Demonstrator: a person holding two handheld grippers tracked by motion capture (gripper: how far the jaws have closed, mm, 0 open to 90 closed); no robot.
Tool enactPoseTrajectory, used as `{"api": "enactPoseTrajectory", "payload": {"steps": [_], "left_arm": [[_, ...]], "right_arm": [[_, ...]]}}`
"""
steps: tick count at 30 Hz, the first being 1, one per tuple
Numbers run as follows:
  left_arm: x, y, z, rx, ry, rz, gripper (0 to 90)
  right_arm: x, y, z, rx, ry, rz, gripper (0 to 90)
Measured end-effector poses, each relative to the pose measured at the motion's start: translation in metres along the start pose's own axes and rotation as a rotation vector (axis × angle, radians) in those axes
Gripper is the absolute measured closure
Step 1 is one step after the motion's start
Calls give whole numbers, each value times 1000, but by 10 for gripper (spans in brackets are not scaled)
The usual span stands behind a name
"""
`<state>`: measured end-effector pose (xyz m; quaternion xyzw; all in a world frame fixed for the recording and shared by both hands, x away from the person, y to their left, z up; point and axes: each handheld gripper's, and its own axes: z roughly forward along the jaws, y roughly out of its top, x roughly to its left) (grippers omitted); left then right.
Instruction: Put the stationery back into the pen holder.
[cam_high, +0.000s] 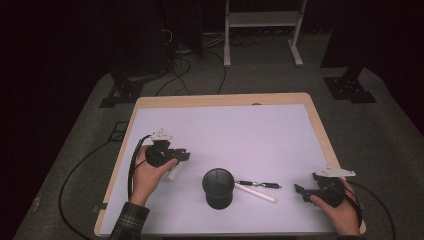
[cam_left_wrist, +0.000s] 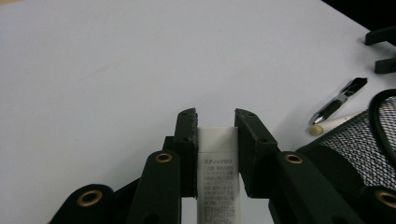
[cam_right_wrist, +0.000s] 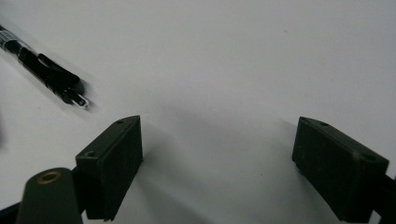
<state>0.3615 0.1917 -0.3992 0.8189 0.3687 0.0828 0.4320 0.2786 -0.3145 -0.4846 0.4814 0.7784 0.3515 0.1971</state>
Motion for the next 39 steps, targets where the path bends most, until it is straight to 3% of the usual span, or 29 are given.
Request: {"api": "enactPoseTrajectory", "payload": {"steps": [13,23,39], "left_arm": [[-16,10,-12,-68,-45,69,711],[-28,18,-19,-110,-104,83,711],[-50,27,-24,-160,-158,124,711]], "right_arm": [[1,0,0,1,-4,-6,152],[1,0,0,1,-5,-7,152],[1,0,0,1,-6,-8,152]]}}
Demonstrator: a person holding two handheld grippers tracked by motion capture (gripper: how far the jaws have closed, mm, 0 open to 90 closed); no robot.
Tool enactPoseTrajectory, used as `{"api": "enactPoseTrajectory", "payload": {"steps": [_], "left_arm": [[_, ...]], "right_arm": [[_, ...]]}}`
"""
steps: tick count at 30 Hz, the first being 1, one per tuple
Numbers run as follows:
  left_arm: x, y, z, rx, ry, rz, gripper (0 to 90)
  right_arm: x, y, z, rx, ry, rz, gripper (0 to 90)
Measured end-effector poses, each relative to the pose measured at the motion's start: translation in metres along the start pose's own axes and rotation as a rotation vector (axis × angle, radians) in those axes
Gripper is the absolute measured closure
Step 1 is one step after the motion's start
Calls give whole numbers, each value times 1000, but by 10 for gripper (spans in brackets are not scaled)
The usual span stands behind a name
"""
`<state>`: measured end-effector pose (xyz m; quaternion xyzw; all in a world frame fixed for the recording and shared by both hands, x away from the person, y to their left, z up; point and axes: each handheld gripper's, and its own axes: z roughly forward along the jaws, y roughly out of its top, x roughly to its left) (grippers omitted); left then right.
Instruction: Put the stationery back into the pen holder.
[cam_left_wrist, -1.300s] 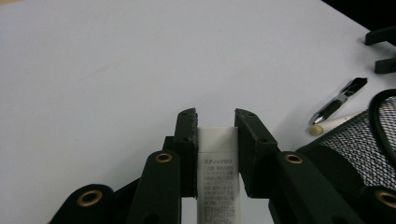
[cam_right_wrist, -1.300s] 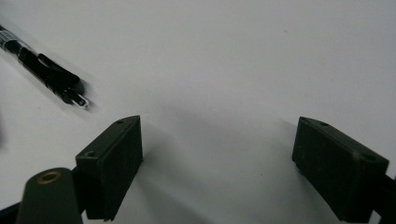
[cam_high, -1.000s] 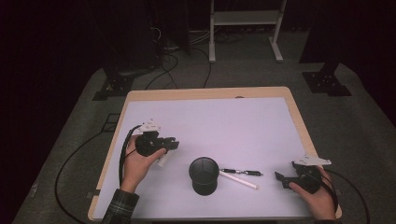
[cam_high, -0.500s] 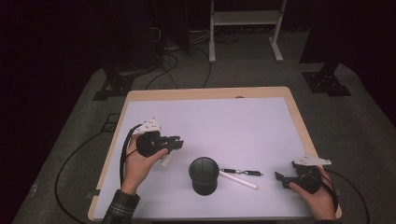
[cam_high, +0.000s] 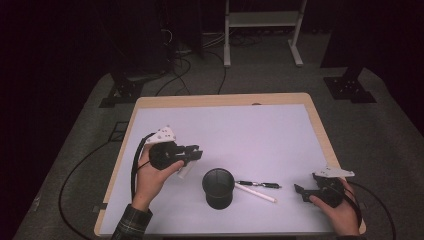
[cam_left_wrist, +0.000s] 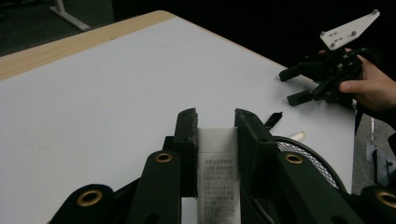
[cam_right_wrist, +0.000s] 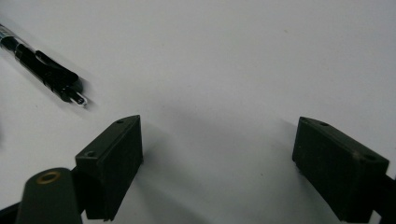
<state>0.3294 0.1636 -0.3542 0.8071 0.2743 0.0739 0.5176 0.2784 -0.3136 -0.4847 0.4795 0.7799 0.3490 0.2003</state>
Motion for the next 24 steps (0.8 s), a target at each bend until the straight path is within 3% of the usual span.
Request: {"api": "enactPoseTrajectory", "payload": {"steps": [24], "left_arm": [[-31,13,16,-40,-91,48,710]], "right_arm": [[0,0,0,0,-1,0,152]]}}
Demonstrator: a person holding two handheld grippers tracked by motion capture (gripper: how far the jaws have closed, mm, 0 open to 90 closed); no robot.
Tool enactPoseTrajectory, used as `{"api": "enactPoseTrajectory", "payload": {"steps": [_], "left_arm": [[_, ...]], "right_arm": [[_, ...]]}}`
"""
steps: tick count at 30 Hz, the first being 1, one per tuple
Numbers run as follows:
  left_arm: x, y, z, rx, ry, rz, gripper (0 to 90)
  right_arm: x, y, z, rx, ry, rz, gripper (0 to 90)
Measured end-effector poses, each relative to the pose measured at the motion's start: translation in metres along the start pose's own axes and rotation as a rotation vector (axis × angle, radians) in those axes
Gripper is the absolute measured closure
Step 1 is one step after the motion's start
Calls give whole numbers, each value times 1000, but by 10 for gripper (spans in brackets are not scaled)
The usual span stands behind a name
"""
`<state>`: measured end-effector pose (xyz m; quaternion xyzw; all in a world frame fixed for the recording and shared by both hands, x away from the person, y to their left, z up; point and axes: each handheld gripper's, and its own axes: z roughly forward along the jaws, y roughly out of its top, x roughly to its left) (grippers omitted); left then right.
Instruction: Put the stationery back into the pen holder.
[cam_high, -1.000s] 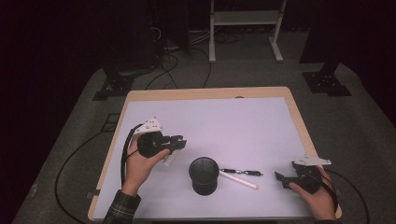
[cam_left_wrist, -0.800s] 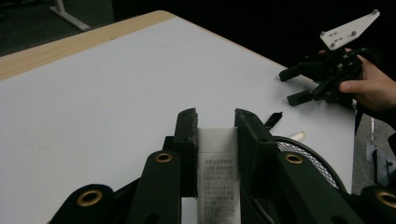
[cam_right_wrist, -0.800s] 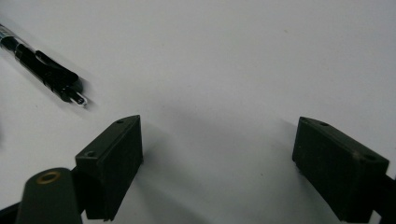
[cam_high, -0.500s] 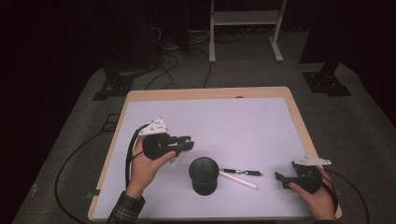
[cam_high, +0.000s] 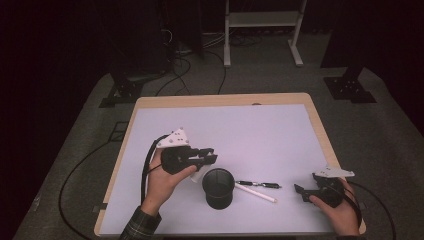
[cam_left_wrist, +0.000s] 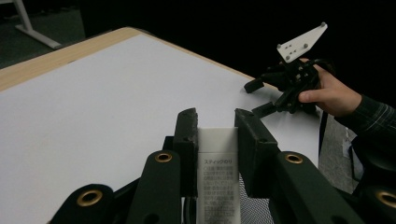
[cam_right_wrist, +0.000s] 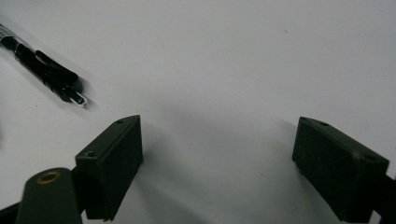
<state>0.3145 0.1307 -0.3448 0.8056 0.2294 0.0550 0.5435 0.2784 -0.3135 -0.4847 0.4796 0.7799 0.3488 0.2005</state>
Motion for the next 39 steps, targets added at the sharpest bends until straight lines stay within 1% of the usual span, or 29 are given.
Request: {"api": "enactPoseTrajectory", "payload": {"steps": [3,5,6,14,18,19,29,34,39], "left_arm": [[-2,0,3,2,-14,1,711],[-4,1,6,-7,-42,-8,710],[-5,1,7,-4,-43,-2,710],[-10,3,17,8,-52,7,710],[-11,2,23,24,-60,14,709],[-12,2,27,27,-63,12,710],[-13,-3,40,52,-72,17,709],[-13,-5,42,65,-70,14,709],[-13,-7,41,71,-62,25,709]], "right_arm": [[0,0,0,0,0,0,152],[0,0,0,0,0,0,152],[0,0,0,0,0,0,152],[0,0,0,0,-1,-1,152],[0,0,0,0,-1,-1,152],[0,0,0,0,-1,-1,152],[0,0,0,-1,-1,-1,152],[0,0,0,0,-1,-1,153],[0,0,0,0,-1,-1,152]]}}
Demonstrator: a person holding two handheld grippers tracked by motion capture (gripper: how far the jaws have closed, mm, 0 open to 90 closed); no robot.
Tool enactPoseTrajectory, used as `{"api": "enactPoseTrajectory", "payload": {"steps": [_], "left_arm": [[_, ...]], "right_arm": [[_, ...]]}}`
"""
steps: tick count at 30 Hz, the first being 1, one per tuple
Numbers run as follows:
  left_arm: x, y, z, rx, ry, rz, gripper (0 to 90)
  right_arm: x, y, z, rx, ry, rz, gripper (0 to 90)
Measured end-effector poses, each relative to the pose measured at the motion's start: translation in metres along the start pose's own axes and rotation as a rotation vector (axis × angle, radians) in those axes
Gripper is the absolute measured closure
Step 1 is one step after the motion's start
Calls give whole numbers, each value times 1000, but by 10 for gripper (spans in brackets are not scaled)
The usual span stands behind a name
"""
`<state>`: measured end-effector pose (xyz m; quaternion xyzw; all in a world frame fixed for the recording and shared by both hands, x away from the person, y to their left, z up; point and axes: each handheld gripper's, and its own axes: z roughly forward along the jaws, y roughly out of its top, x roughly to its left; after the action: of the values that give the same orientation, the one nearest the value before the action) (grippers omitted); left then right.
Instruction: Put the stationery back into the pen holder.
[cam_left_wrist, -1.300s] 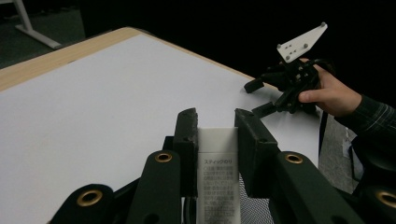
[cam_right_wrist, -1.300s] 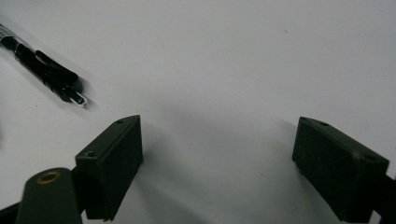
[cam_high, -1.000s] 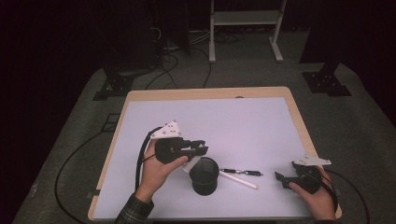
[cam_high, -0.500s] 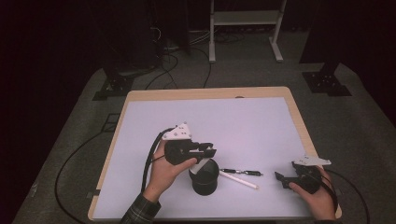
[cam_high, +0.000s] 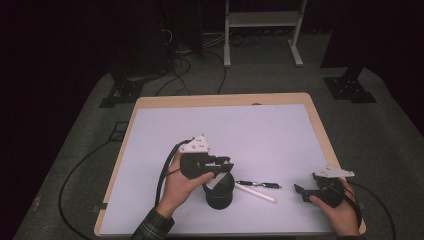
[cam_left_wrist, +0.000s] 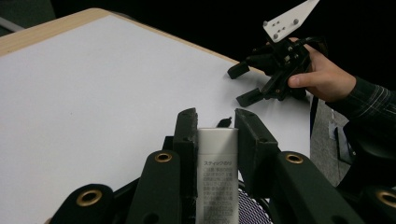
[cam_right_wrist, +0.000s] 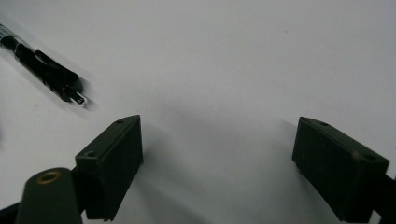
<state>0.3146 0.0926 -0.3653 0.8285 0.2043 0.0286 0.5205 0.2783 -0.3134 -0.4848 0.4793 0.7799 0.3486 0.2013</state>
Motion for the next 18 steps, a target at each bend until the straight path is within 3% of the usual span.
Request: {"api": "enactPoseTrajectory", "payload": {"steps": [18], "left_arm": [[0,-11,-2,28,14,-16,709]], "right_arm": [[0,0,0,0,0,0,152]]}}
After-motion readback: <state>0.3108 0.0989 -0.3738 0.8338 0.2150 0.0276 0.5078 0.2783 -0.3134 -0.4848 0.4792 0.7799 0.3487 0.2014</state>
